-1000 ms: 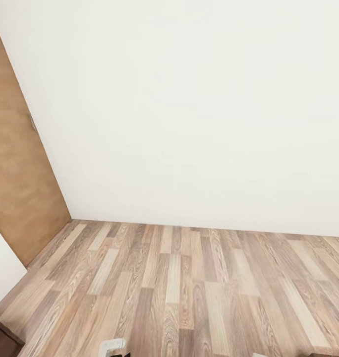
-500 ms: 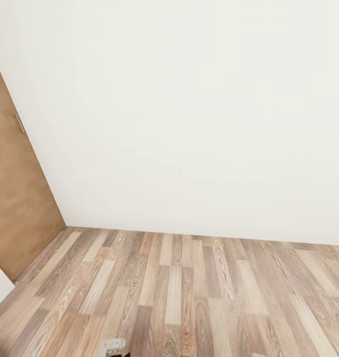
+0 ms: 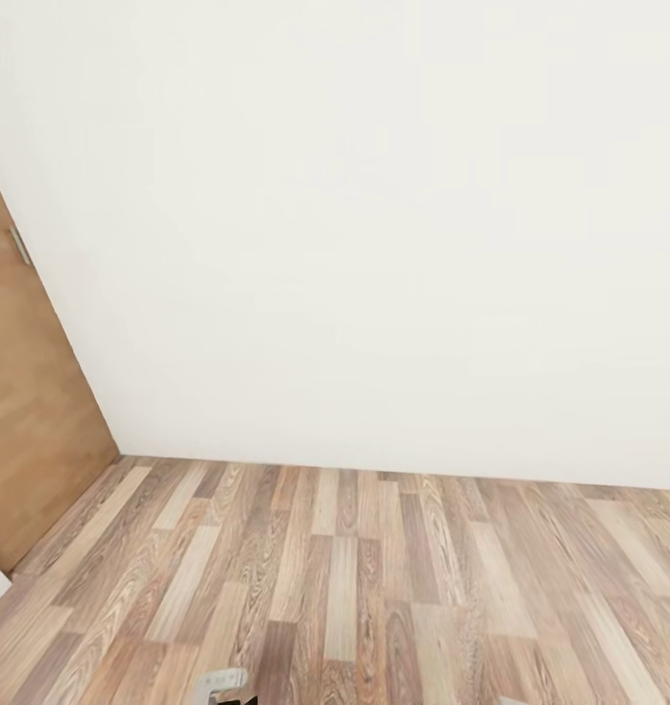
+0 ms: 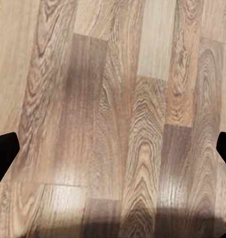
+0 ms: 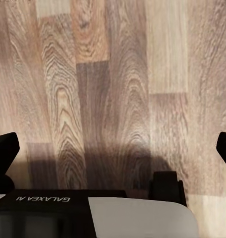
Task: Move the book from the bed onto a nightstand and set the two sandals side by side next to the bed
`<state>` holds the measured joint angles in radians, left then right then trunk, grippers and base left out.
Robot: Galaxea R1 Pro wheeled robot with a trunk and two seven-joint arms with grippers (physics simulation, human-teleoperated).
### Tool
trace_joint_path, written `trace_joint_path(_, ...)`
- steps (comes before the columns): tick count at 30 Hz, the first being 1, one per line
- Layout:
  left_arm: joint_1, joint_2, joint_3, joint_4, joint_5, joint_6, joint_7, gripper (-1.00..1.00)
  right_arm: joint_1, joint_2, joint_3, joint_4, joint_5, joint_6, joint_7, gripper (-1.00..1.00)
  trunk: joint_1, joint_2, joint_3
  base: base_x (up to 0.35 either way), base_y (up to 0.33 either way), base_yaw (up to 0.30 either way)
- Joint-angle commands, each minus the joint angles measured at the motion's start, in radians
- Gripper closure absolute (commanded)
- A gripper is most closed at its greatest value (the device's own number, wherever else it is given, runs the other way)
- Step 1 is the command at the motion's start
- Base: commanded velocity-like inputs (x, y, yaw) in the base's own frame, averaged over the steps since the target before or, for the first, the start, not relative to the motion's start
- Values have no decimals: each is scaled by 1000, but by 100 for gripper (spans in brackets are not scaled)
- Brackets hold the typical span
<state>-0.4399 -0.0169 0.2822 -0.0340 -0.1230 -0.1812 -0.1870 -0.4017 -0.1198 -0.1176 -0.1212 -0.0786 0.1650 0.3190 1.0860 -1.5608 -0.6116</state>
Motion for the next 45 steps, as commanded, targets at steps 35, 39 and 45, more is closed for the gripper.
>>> trace_joint_path(35, 0, -2, 8, 1, -10, -3, -2, -100, 0, 0, -5, -2, -6, 9, 3, -100, 0, 0, -4, 0, 0, -242)
trace_joint_path(39, 0, -2, 8, 2, -10, -3, -2, -100, 0, 0, -5, -2, -7, 9, 3, -100, 0, 0, -4, 0, 0, -300)
trace_joint_path(45, 0, -2, 8, 2, -10, -4, -2, -100, 0, 0, -5, -2, -6, 9, 3, -100, 0, 0, -4, 0, 0, -300)
